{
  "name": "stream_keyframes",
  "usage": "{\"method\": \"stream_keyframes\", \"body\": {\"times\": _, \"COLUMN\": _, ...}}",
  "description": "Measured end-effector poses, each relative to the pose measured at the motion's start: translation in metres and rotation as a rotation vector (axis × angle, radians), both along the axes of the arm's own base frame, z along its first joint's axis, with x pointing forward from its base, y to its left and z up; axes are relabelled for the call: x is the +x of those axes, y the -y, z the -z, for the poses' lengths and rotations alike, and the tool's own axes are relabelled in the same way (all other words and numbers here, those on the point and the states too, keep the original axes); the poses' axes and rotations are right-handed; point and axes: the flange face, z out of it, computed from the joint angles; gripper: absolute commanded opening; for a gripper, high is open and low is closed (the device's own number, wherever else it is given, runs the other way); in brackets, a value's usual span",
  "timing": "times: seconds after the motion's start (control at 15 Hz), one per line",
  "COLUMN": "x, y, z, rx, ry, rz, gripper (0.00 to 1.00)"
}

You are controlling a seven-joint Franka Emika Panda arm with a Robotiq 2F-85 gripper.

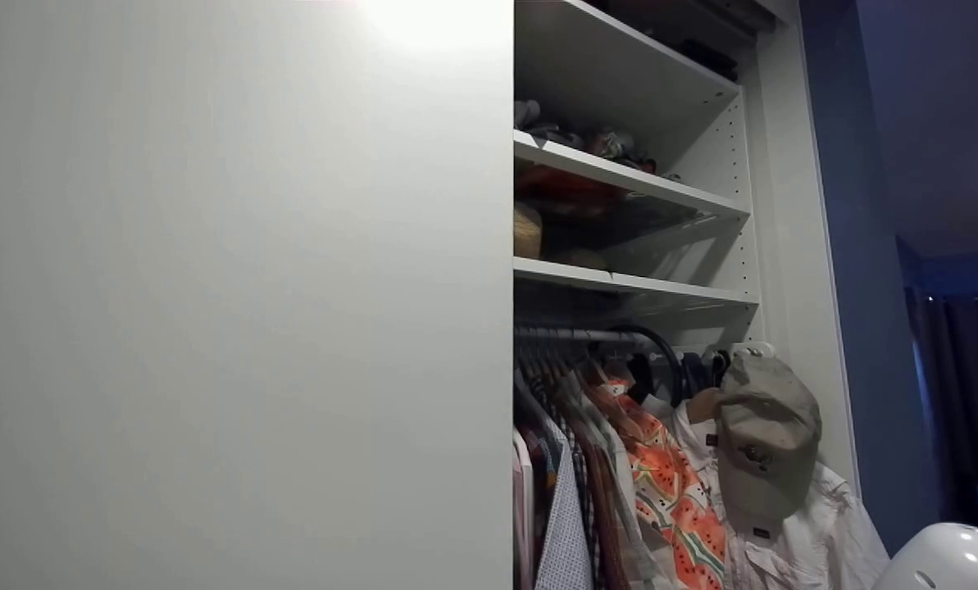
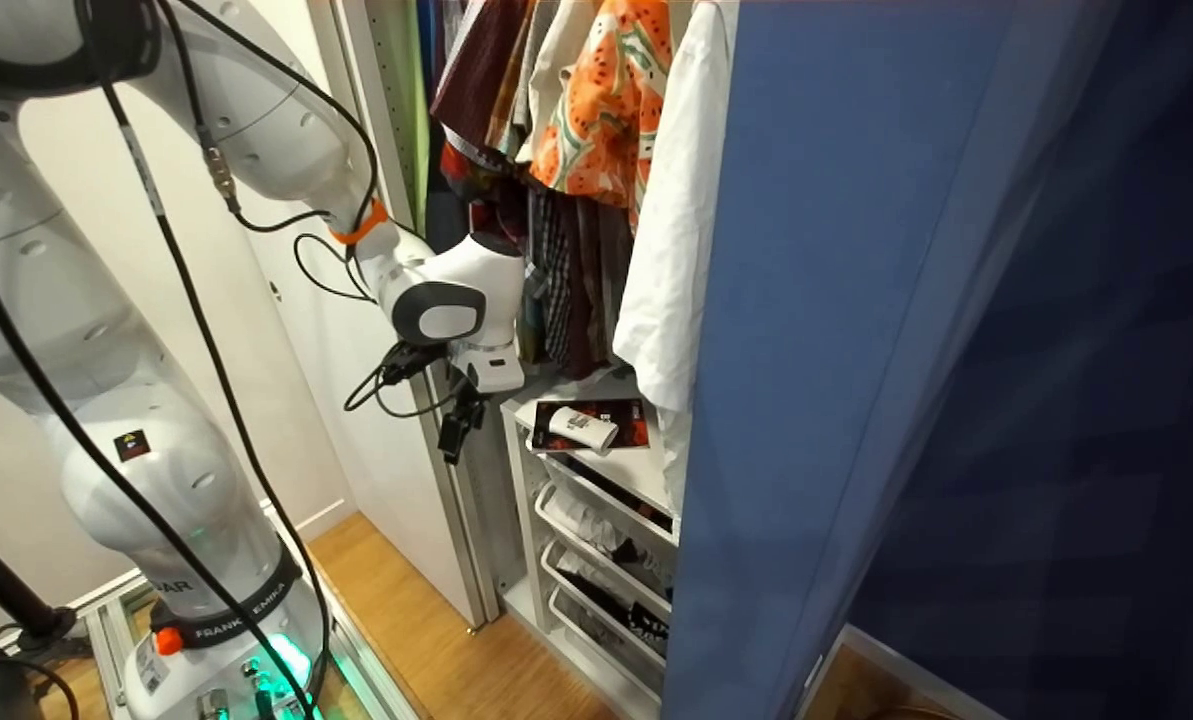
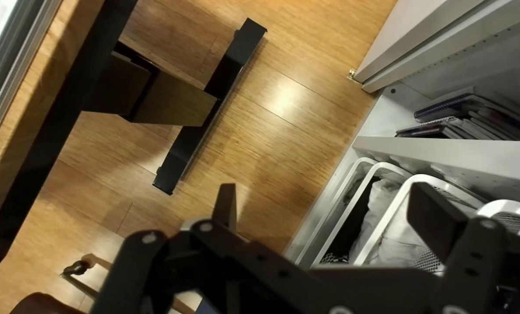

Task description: Pull the first white tray from the top outwards

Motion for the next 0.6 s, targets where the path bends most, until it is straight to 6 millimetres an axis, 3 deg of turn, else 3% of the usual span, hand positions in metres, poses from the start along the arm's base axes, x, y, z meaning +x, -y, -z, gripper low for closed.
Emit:
{"method": "stream_keyframes", "body": {"times": 0.27, "x": -0.002, "y": 0.008, "z": 0.006, "rx": -0.014, "ry": -0.029, "rz": 0.09, "gripper": 1.0}}
{"method": "stream_keyframes", "body": {"times": 0.6, "x": -0.013, "y": 0.058, "z": 0.046, "rx": -0.054, "ry": -0.1, "rz": 0.309, "gripper": 1.0}}
